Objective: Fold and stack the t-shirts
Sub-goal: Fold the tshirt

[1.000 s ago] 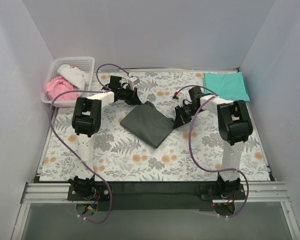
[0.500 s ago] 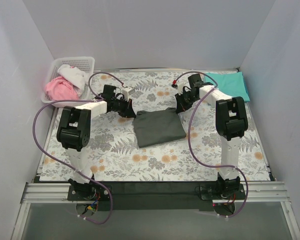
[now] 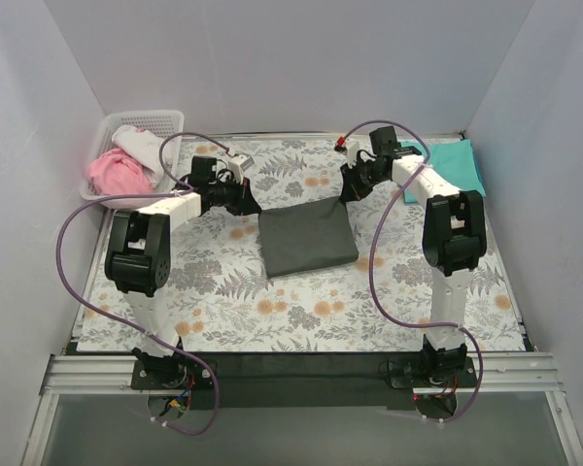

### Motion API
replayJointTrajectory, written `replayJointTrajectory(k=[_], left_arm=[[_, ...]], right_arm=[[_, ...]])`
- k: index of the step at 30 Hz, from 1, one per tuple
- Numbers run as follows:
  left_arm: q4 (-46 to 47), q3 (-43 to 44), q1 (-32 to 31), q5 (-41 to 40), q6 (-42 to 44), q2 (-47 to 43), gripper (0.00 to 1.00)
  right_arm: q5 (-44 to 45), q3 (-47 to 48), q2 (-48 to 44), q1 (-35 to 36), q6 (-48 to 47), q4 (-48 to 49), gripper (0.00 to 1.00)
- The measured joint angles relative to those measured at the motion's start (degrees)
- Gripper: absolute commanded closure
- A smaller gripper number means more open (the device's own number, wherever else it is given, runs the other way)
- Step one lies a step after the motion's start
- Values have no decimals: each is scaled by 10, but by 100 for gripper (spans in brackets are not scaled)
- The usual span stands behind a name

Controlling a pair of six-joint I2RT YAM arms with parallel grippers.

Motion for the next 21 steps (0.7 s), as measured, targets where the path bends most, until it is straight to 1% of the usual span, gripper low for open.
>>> replayJointTrajectory(k=[2,4,7,10,11,13,14,15,16,17,18,20,21], left_arm=[[11,10,6,-4,-5,4,100],[20,41,9,-8,-8,24,100],[35,94,11,-21,-10,76,100],[35,136,11,-31,-12,136,100],[35,145,11,-35,-14,155,100],[35,156,11,-33,-21,186,100],[34,167,13,-27,-26,193,98],[32,175,13,-33,-29,196,95],[28,184,13,-40,-31,199,89],[26,191,14,-44,-33,201,87],[20,199,15,-50,-38,203,85],[3,217,17,-57,-47,205,75],[-6,226,19,-56,-52,205,69]], right_arm=[[-3,21,2,-1,0,4,99],[-4,47,17,-2,-1,6,99],[-1,80,62,-3,-2,20,99],[10,89,113,-3,0,32,99],[-2,91,129,-3,6,39,99],[3,100,132,-7,16,44,99],[8,103,133,-8,17,48,99],[12,104,134,-8,20,50,92],[19,108,135,-8,26,50,90],[26,114,137,-7,28,49,86],[36,118,137,-7,30,49,73],[56,126,137,-5,36,48,60],[66,130,137,-5,37,47,51]])
